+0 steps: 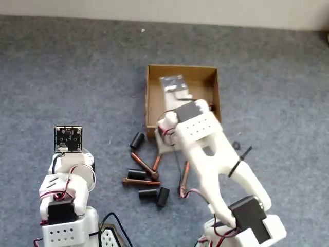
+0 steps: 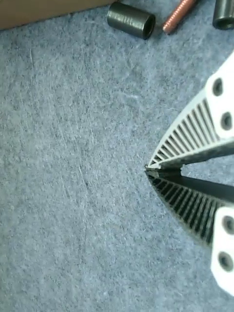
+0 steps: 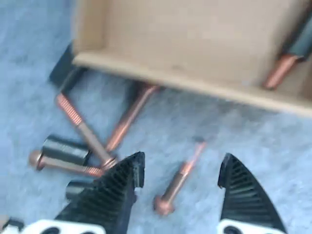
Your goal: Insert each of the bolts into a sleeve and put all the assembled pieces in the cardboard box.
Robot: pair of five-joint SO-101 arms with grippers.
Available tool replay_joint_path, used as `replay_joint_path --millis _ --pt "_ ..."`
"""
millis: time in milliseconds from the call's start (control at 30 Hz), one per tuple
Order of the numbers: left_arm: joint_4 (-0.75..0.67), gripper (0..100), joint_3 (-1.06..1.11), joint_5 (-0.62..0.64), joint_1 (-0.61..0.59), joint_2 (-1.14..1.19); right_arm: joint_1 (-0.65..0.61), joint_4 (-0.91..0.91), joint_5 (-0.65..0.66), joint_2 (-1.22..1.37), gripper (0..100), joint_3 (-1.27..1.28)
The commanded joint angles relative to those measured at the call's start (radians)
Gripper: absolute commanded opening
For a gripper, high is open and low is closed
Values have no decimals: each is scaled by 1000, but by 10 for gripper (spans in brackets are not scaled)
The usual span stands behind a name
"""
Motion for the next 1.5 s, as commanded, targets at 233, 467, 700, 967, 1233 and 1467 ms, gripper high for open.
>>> replay_joint_path --millis 233,467,700,967,1233,1467 --pt "-86 7 -5 -15 -188 -7 -231 -42 34 -7 231 -54" --pt "-84 7 -5 -15 -186 -7 -260 -251 -193 -5 231 -47" --pt "-83 7 -5 -15 -186 -7 -315 -321 -353 45 231 -53" --pt "-83 7 -5 -17 -186 -7 -311 -325 -433 302 231 -203" --pt "-91 7 16 -18 -186 -7 -232 -323 -473 484 184 -314" --pt "-91 7 19 -18 -186 -7 -217 -257 -466 572 15 -371"
